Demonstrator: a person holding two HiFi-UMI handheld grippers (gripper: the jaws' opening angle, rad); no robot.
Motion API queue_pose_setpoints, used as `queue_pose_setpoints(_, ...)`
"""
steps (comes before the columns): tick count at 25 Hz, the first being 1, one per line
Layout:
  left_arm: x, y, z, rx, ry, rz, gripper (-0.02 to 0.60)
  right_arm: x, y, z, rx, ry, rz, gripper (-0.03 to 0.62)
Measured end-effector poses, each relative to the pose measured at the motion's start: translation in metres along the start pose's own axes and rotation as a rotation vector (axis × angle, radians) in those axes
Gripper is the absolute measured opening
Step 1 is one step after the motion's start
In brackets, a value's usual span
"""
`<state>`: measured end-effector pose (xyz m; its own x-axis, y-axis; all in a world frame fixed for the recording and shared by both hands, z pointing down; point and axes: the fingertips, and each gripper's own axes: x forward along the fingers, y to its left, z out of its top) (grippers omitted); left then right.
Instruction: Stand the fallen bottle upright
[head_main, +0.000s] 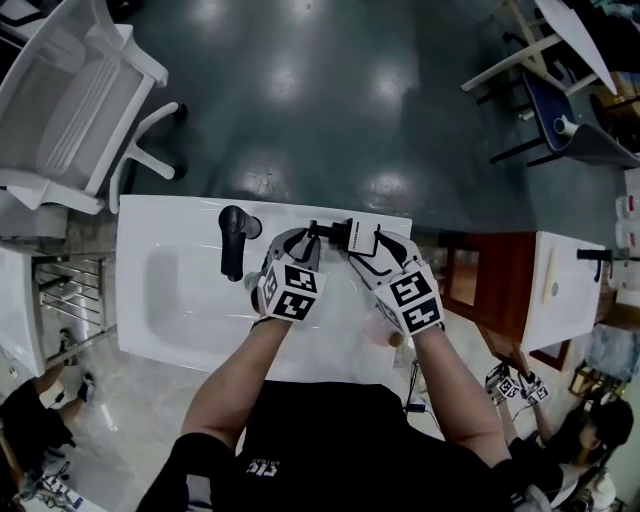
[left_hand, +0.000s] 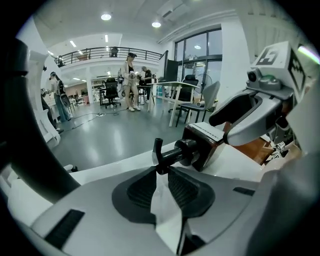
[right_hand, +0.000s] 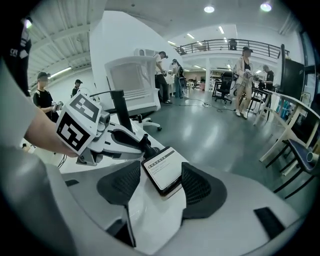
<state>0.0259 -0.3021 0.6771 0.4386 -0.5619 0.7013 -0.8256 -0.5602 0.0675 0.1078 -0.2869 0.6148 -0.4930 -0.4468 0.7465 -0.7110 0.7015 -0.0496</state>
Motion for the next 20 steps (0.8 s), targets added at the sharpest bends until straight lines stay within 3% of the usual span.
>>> queue_pose_setpoints(8, -0.014, 0.000, 0.020, -0.029, -0.095, -0.018, 0.058, -0.004, -0.003, -0.004, 0.011, 0.011, -0.035, 0.261)
queue_pose_setpoints(16, -0.037, -0.017, 0.054, 0.019, -0.189, -0.012, 0.053, -0.015, -0.009, -0.018, 0.055, 0.005, -0.048, 0.264)
queue_pose_setpoints(20, -0.046, -0.037, 0.076, 0.056, -0.227, -0.038, 0.018, -0.020, -0.008, -0.026, 0.078, 0.009, -0.033, 0.262)
